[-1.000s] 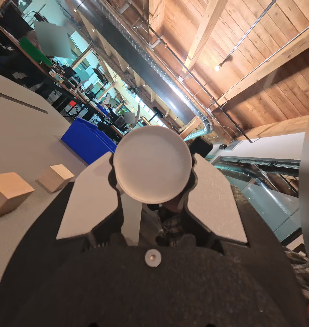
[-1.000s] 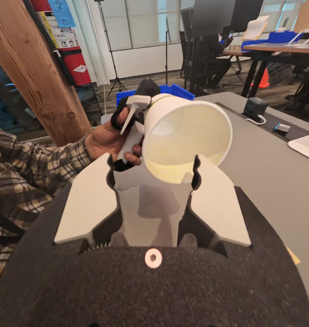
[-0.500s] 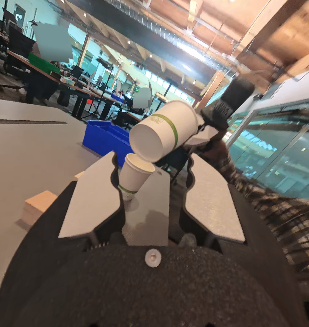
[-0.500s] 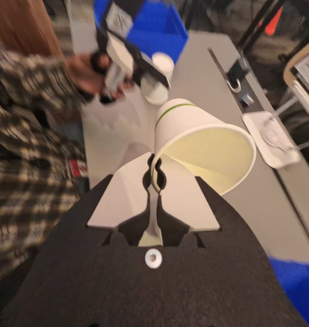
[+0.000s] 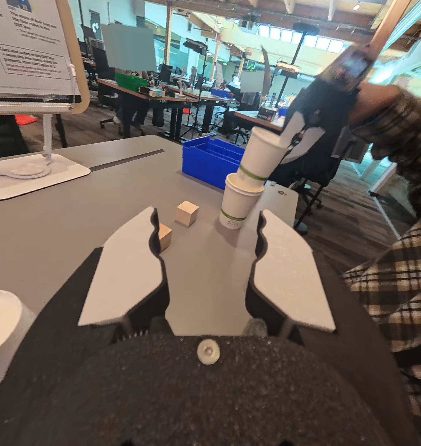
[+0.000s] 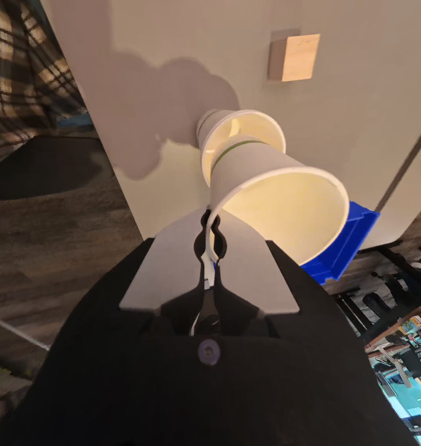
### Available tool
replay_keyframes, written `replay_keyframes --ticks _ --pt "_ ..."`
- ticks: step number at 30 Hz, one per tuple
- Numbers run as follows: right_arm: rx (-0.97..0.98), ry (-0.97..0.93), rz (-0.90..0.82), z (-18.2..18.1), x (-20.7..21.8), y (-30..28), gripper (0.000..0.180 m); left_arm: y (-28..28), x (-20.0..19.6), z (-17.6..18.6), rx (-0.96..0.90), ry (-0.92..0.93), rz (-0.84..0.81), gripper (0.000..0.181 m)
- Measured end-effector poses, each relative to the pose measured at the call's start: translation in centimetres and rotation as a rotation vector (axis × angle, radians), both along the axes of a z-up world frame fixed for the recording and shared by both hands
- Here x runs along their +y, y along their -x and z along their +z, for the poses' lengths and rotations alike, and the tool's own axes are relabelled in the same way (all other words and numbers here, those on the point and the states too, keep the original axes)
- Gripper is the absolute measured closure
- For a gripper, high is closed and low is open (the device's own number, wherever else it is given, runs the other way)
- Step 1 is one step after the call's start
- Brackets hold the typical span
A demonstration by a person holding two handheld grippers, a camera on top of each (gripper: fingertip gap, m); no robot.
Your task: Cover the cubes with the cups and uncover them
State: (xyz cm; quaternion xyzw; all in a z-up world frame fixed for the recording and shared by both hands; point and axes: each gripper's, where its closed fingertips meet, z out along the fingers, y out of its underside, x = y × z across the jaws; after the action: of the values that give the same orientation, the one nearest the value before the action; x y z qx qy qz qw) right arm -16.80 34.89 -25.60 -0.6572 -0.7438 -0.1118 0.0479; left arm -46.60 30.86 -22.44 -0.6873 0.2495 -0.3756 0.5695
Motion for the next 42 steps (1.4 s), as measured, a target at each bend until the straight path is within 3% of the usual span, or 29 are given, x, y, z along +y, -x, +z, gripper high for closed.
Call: replay_keyframes --ticks 1,3,8,13,16,19,28,34,37,42 --pt "-0.019 0.008 -0.001 -0.7 0.2 0.1 0.179 0.0 -0.3 0.1 -0.011 0.006 -0.014 0.104" --pt "-0.060 0.004 -0.011 -1.9 0.8 -0.1 0.173 0.3 -0.5 0.0 0.020 0.009 -0.011 0.103" --pt "0.103 0.043 -0.016 -2.3 0.6 1.6 0.108 3.5 0.2 -1.9 0.270 0.029 0.120 0.089" --pt "0.504 -0.010 -0.049 1.1 -0.5 4.5 0.088 9.5 1.7 -4.9 0.735 0.157 0.227 0.068" --pt "0.772 0.015 -0.040 2.4 -2.9 6.3 0.089 12.7 2.5 -5.9 0.992 0.258 0.190 0.067" --pt "0.951 0.081 -0.008 1.8 -6.0 7.4 0.094 13.7 3.7 -6.1 1.066 0.345 0.108 0.066" --pt "1.136 0.238 0.006 -2.9 -11.6 8.2 0.100 16.6 7.2 -11.2 1.232 0.710 0.000 0.039" --pt "1.161 0.252 -0.012 -4.1 -12.3 7.9 0.103 15.7 8.1 -14.1 1.174 0.798 -0.032 0.057" --pt "1.193 0.260 -0.019 -4.0 -12.1 7.9 0.105 15.0 8.2 -14.8 1.110 0.813 -0.060 0.088" --pt "1.248 0.286 -0.021 -3.3 -12.0 8.1 0.112 15.1 8.6 -13.2 1.046 0.785 -0.043 0.090"
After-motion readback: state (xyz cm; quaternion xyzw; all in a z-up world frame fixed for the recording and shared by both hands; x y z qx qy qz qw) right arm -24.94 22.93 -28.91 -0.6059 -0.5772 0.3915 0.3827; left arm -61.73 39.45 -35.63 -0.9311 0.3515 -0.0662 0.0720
